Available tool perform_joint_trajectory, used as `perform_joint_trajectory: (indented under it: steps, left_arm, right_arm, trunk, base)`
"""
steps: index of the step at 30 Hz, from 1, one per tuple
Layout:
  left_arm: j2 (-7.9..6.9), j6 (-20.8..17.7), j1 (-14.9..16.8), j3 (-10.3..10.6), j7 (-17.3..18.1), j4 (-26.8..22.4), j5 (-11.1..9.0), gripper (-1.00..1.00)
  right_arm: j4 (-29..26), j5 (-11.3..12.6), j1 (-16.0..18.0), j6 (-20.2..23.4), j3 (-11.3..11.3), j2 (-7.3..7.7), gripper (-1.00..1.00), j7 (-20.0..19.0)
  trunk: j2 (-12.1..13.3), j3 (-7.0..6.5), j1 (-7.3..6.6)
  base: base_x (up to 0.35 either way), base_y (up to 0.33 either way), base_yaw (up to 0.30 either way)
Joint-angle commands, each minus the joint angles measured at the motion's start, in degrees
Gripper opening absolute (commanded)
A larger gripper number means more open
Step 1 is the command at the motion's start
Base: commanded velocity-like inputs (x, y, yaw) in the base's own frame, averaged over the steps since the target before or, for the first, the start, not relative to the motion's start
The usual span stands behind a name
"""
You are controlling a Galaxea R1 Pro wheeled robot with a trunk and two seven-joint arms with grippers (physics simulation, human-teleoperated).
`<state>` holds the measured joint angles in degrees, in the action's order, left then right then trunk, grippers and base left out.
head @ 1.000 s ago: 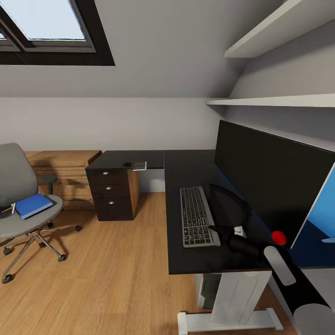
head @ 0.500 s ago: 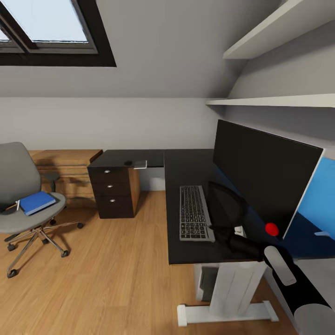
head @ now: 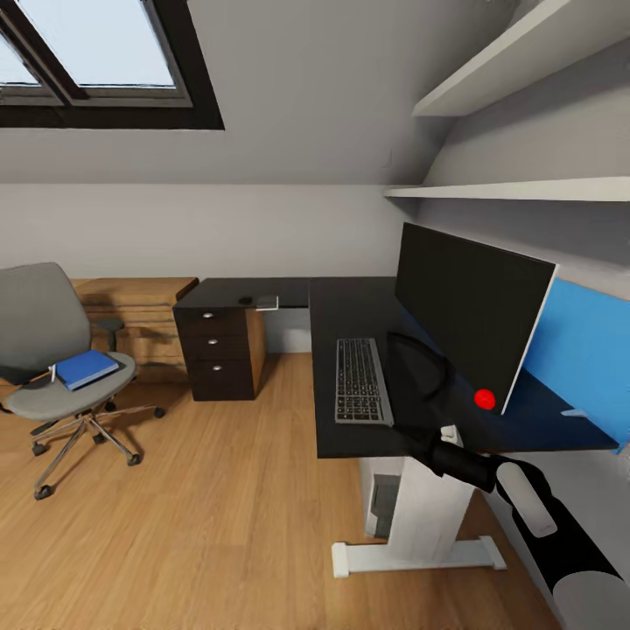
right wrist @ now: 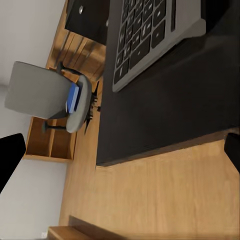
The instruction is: In the bedroom, organize the workspace by keeping the computer under the desk, ensuring the monitor is on the desk, placing the keyboard on the desk next to the monitor, placing the mouse on the desk next to the keyboard, moving the folder from the swivel chair onto the desk next to the mouse, stacking the notebook on top of the folder with the pen on top of the notebook, and positioning the swivel chair next to the desk.
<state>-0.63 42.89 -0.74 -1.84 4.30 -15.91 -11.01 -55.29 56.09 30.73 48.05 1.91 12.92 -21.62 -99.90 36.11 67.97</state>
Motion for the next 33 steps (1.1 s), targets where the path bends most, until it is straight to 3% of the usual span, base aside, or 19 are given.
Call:
perform_joint_trajectory:
  steps: [1,9,18,23,27,30,33]
  left_arm:
    - [0.01,0.00,-0.03,-0.18,0.45,-0.09,-0.33,1.00]
    - [0.01,0.00,-0.04,-0.18,0.45,-0.09,-0.33,1.00]
    - [0.01,-0.03,-0.02,-0.07,0.41,-0.10,-0.24,1.00]
    - [0.14,0.00,-0.04,0.19,0.52,-0.23,-0.04,1.00]
    - [0.11,-0.29,-0.05,0.14,0.30,-0.19,-0.10,1.00]
    - [0.07,-0.56,-0.05,0.10,0.09,-0.14,-0.17,1.00]
    - [-0.01,-0.87,-0.05,0.02,-0.07,-0.10,-0.26,1.00]
  right_arm:
    - [0.01,-0.19,0.03,0.29,0.08,-0.03,1.00,-0.26]
    - [-0.04,-0.72,0.03,-0.03,-0.28,-0.23,1.00,-0.20]
    - [0.14,-6.59,0.03,-1.83,-1.74,-1.32,1.00,-0.27]
    - [5.60,-12.09,-0.54,-4.51,-7.04,-2.06,1.00,-0.44]
    - [14.51,-17.42,-0.86,-14.28,-13.66,-2.58,1.00,-0.56]
    - [18.95,-18.41,-0.96,-19.47,-16.77,-3.60,1.00,-0.49]
    - [25.75,-18.96,-1.00,-27.25,-20.01,-5.62,1.00,-0.14]
  trunk:
    - [-0.02,0.04,-0.02]
    - [-0.02,0.04,-0.02]
    - [-0.02,0.04,-0.02]
    - [-0.02,0.04,-0.02]
    - [-0.02,0.04,-0.02]
    - [-0.02,0.04,-0.02]
    - [0.78,-0.31,-0.46]
  base:
    - [-0.114,0.000,0.000]
    - [-0.186,-0.051,0.000]
    - [-0.253,-0.100,0.000]
    - [-0.049,-0.018,0.000]
    - [-0.009,-0.003,0.000]
    - [-0.002,-0.001,0.000]
    - [0.000,0.000,0.000]
